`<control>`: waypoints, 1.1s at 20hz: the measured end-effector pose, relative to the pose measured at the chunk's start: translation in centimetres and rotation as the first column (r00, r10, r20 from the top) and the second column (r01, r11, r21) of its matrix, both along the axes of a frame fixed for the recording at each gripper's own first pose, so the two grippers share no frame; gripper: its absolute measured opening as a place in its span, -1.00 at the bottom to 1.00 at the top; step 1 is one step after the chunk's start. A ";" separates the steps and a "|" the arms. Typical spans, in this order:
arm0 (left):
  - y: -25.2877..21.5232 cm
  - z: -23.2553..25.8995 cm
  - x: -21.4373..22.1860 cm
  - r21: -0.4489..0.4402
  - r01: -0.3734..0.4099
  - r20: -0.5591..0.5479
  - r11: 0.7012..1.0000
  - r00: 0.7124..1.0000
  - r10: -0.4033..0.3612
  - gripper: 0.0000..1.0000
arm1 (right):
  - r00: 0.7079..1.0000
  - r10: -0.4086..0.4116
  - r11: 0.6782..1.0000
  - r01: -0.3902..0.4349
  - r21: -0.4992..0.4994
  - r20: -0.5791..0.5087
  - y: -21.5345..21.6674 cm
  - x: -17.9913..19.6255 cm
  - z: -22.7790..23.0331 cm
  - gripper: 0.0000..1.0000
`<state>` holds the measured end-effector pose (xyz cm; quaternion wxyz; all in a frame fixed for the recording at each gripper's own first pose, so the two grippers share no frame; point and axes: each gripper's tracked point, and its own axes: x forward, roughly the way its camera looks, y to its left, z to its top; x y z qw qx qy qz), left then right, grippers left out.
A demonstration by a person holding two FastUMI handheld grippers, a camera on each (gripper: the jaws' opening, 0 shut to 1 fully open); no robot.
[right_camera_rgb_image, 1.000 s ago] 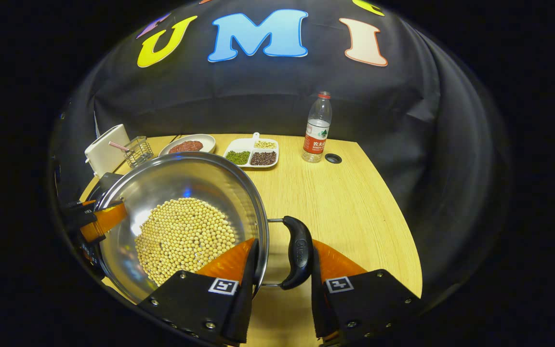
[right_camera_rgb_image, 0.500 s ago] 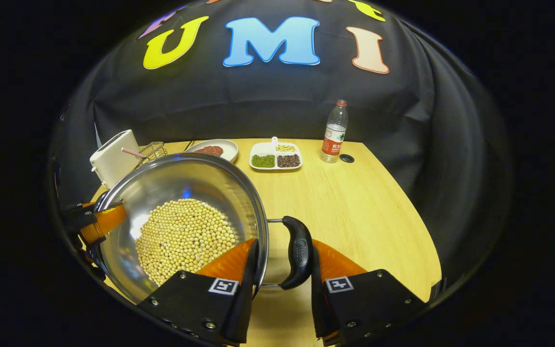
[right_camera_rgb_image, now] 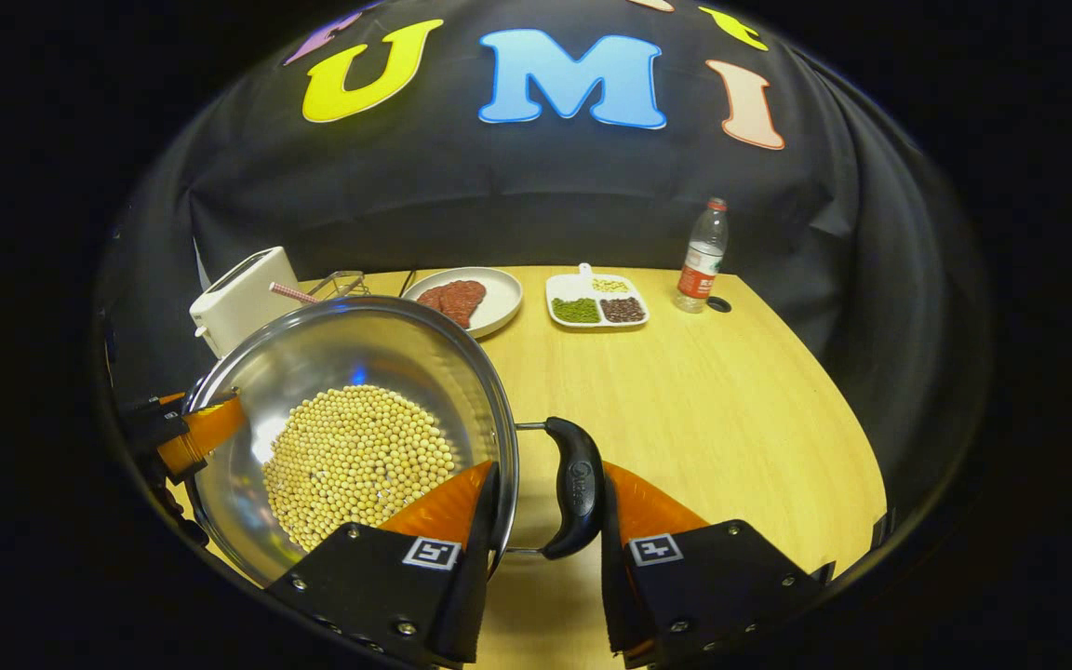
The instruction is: First push the handle of the pot to place it horizontally, then grasp the pot with both hands and set it on the induction cooktop.
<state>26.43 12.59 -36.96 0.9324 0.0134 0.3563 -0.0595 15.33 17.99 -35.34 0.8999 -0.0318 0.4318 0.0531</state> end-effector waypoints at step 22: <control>11.7 -3.2 3.0 0.081 -0.088 -0.007 0.993 0.996 0.088 0.55 | 1.000 0.029 0.998 -0.029 0.058 -0.003 10.9 2.0 -2.1 0.14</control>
